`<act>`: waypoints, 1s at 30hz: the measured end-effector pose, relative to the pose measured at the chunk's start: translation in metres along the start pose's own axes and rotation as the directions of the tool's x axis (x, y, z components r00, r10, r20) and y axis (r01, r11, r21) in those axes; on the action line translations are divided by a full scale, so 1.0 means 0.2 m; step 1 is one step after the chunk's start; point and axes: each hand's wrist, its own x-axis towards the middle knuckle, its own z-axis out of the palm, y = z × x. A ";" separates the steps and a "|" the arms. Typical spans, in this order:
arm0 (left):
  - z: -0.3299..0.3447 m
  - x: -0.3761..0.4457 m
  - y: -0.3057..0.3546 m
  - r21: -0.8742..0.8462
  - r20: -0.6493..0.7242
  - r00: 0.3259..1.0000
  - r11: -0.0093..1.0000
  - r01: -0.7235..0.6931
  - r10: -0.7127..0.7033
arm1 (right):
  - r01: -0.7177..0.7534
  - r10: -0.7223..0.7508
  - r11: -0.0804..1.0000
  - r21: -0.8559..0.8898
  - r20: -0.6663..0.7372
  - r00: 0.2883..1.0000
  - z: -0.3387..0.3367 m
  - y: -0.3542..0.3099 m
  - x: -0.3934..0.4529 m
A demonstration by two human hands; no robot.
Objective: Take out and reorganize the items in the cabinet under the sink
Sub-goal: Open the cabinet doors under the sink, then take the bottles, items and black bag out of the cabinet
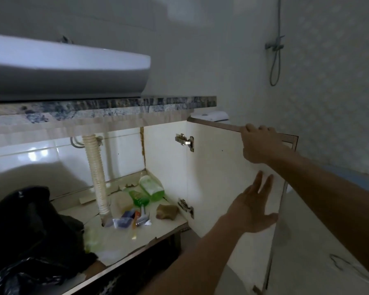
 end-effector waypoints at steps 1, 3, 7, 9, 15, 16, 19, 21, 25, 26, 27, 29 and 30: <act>0.01 0.02 0.00 -0.001 0.019 1.000 1.000 0.003 -0.003 | 0.007 -0.008 0.999 -0.031 -0.037 0.999 0.04 0.02 -0.01; 0.02 0.05 0.00 -0.006 0.024 1.000 1.000 0.004 -0.004 | 0.027 -0.032 0.998 -0.059 -0.086 0.996 0.09 0.05 -0.02; 0.01 0.03 -0.02 -0.002 0.047 0.998 0.999 0.032 -0.032 | 0.032 -0.033 0.999 -0.014 -0.109 0.993 0.09 0.03 -0.04; 0.00 -0.02 -0.06 0.017 0.077 0.996 0.999 0.044 -0.046 | 0.031 -0.029 0.999 0.018 -0.109 0.994 0.08 0.01 -0.06; -0.09 -0.22 -0.32 0.122 0.060 0.967 0.963 0.238 -0.247 | 0.117 -0.101 0.969 0.217 -0.082 0.991 0.17 -0.14 -0.22; -0.11 -0.27 -0.37 0.120 0.056 0.952 0.949 0.292 -0.301 | 0.147 -0.136 0.961 0.236 -0.062 0.989 0.21 -0.18 -0.25; -0.12 -0.43 -0.58 0.108 0.087 0.879 0.882 0.459 -0.468 | 0.205 -0.237 0.947 0.246 0.108 0.966 0.34 -0.27 -0.29; -0.11 -0.54 -0.71 0.112 0.113 0.831 0.838 0.534 -0.545 | 0.215 -0.290 0.941 0.263 0.292 0.912 0.43 -0.32 -0.31; -0.06 -0.72 -0.97 0.185 0.252 0.694 0.738 0.649 -0.674 | 0.208 -0.352 0.931 0.300 0.584 0.732 0.58 -0.42 -0.30; -0.04 -0.75 -1.05 0.189 0.272 0.673 0.724 0.663 -0.688 | 0.204 -0.351 0.933 0.295 0.631 0.692 0.60 -0.44 -0.29; -0.02 -0.77 -1.12 0.180 0.289 0.651 0.708 0.683 -0.702 | 0.195 -0.346 0.936 0.292 0.668 0.659 0.62 -0.46 -0.27; 0.02 -0.77 -1.26 0.132 0.283 0.637 0.687 0.715 -0.717 | 0.167 -0.337 0.938 0.302 0.698 0.632 0.68 -0.51 -0.22; 0.05 -0.76 -1.32 0.104 0.265 0.637 0.678 0.728 -0.724 | 0.147 -0.335 0.937 0.317 0.692 0.640 0.72 -0.54 -0.19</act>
